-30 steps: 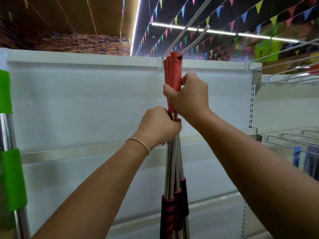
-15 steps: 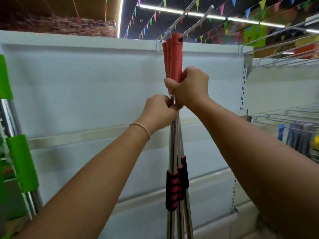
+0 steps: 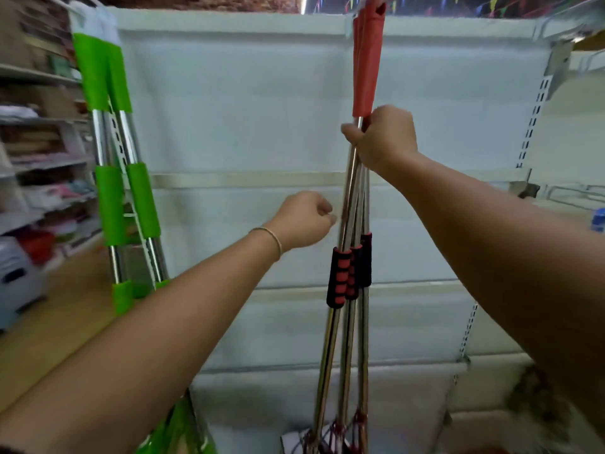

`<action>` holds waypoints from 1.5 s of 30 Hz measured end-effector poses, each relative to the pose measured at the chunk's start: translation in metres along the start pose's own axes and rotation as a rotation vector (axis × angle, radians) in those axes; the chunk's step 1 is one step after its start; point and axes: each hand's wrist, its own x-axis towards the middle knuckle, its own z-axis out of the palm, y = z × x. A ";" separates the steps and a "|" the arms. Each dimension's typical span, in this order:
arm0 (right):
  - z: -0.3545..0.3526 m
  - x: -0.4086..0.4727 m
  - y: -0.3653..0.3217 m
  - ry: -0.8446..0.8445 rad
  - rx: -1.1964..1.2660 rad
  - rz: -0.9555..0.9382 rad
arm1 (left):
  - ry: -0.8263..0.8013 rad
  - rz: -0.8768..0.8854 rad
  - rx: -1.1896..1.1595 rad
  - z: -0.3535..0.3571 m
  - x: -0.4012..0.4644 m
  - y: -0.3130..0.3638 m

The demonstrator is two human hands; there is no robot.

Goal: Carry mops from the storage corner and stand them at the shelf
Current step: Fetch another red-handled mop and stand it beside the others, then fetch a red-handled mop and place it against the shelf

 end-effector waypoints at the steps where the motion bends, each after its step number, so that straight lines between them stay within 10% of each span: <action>1: 0.001 -0.005 0.002 -0.017 0.008 -0.016 | -0.007 -0.004 0.063 -0.001 -0.008 0.001; 22: 0.059 -0.146 0.000 -0.468 -0.067 -0.237 | -0.170 -0.176 0.647 -0.029 -0.107 -0.032; 45: 0.163 -0.283 -0.292 -0.654 0.041 -0.615 | -0.007 -0.575 0.668 -0.275 -0.355 -0.182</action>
